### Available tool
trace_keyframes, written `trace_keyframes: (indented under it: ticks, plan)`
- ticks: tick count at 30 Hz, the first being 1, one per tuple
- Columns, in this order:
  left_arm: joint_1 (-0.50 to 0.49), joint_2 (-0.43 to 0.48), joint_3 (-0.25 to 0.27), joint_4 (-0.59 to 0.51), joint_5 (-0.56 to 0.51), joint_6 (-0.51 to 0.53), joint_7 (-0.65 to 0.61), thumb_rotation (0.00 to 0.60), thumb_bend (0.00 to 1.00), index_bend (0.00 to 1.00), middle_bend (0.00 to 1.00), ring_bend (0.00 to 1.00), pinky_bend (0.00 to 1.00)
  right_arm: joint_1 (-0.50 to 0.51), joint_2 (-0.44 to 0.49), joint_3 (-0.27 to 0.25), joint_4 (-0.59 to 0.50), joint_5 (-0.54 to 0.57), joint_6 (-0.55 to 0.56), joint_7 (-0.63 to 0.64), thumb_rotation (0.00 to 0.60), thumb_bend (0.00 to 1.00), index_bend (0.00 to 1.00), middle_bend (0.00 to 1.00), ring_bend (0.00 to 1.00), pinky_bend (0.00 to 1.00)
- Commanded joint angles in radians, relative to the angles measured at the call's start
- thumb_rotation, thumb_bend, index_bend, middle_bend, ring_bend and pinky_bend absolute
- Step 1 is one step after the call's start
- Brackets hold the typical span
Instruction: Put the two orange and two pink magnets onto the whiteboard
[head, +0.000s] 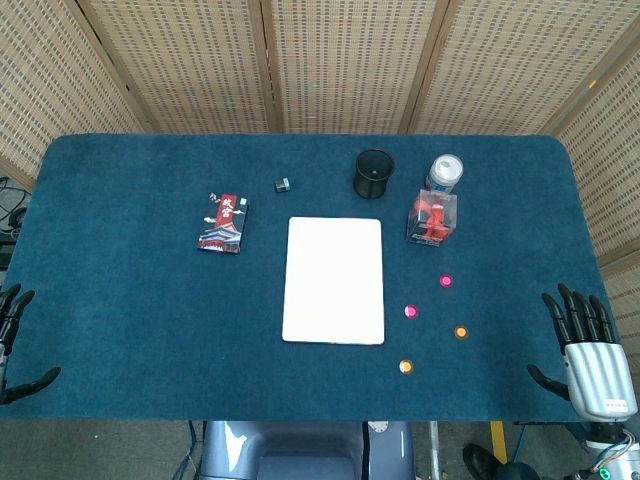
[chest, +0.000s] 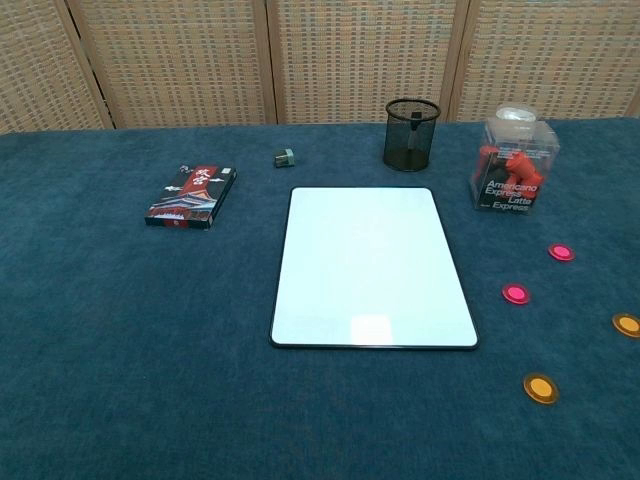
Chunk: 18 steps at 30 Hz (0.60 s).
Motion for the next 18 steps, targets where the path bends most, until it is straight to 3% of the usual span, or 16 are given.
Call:
trace_keyframes:
  ticks: [1, 14, 16, 18]
  plan:
    - [0.000, -0.001, 0.000, -0.001, -0.003, -0.001, 0.004, 0.600, 0.06, 0.00, 0.00, 0.00, 0.00, 0.002, 0.000, -0.001, 0.000, 0.007, -0.010, 0.007, 0.600, 0.00, 0.00, 0.00, 0.00, 0.00]
    - [0.000, 0.003, -0.008, -0.005, -0.014, -0.002, -0.008, 0.600, 0.06, 0.00, 0.00, 0.00, 0.00, 0.030, -0.002, 0.009, -0.008, 0.039, -0.064, -0.003, 0.600, 0.00, 0.00, 0.02, 0.00, 0.00]
    - [-0.003, 0.003, -0.011, -0.006, -0.019, -0.007, -0.006, 0.600, 0.06, 0.00, 0.00, 0.00, 0.00, 0.039, -0.005, 0.012, -0.016, 0.050, -0.079, -0.015, 0.600, 0.00, 0.00, 0.15, 0.06, 0.05]
    - [-0.006, 0.002, -0.014, -0.008, -0.026, -0.012, -0.004, 0.600, 0.06, 0.00, 0.00, 0.00, 0.00, 0.056, -0.010, 0.023, -0.016, 0.062, -0.101, -0.037, 0.600, 0.00, 0.00, 0.38, 0.32, 0.28]
